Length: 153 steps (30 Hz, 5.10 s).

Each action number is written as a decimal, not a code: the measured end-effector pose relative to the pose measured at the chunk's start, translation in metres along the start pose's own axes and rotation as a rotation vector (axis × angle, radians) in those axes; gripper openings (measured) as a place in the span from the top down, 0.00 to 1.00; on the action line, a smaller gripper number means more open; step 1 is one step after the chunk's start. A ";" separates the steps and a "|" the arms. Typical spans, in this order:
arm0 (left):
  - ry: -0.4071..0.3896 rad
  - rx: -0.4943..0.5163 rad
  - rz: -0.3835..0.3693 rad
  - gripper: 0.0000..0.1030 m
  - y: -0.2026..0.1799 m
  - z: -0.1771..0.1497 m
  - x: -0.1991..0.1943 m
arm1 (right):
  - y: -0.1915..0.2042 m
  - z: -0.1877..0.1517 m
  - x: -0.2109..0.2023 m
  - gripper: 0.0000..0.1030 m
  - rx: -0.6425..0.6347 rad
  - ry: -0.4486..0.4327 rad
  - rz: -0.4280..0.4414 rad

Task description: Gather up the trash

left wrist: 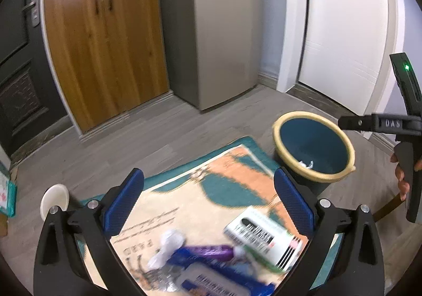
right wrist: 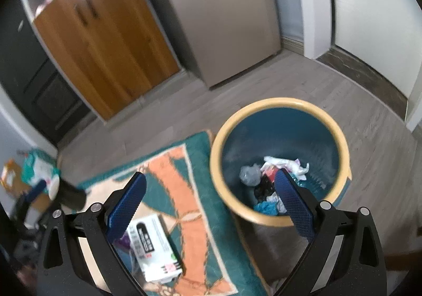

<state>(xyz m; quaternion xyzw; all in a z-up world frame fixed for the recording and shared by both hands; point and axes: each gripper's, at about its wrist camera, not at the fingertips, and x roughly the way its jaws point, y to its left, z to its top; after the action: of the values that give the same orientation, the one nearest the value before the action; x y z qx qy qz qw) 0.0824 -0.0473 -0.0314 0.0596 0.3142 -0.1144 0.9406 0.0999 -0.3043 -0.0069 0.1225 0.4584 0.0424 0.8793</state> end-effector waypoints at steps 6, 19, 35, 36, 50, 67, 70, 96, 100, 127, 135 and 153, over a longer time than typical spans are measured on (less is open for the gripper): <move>0.023 -0.014 0.032 0.06 0.022 -0.018 -0.015 | 0.036 -0.019 0.006 0.06 -0.055 0.035 -0.011; 0.031 -0.051 0.101 0.06 0.062 -0.037 -0.033 | 0.098 -0.075 0.047 0.06 -0.154 0.184 -0.001; 0.035 -0.064 0.080 0.06 0.070 -0.035 -0.024 | 0.116 -0.113 0.114 0.06 -0.232 0.355 -0.036; 0.036 -0.062 0.081 0.06 0.069 -0.035 -0.023 | 0.116 -0.114 0.117 0.06 -0.232 0.359 -0.036; 0.081 -0.032 0.080 0.06 0.069 -0.038 0.003 | 0.111 -0.110 0.149 0.24 -0.210 0.413 -0.038; 0.196 -0.026 0.092 0.06 0.040 -0.054 0.022 | 0.093 -0.048 0.067 0.25 -0.112 0.200 -0.019; 0.177 -0.054 0.093 0.06 0.023 -0.053 0.011 | 0.095 -0.026 0.030 0.25 -0.160 0.127 -0.014; 0.322 0.047 0.244 0.09 -0.060 -0.108 0.055 | 0.024 -0.013 -0.015 0.25 -0.036 0.088 0.054; 0.351 0.059 0.235 0.24 -0.063 -0.110 0.066 | 0.026 -0.012 -0.014 0.25 -0.051 0.088 0.061; 0.324 -0.038 0.219 0.22 -0.049 -0.100 0.058 | 0.023 -0.011 -0.010 0.25 -0.037 0.098 0.060; 0.399 0.013 0.249 0.97 -0.044 -0.104 0.070 | 0.019 -0.008 -0.008 0.25 -0.035 0.102 0.051; 0.066 -0.104 -0.135 0.98 -0.044 -0.033 -0.001 | -0.001 -0.005 -0.016 0.25 0.063 0.082 0.098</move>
<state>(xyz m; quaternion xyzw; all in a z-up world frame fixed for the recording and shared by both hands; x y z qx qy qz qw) 0.0515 -0.0836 -0.0589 -0.0071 0.3540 -0.1590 0.9216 0.0869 -0.3077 0.0028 0.1703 0.4885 0.0760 0.8524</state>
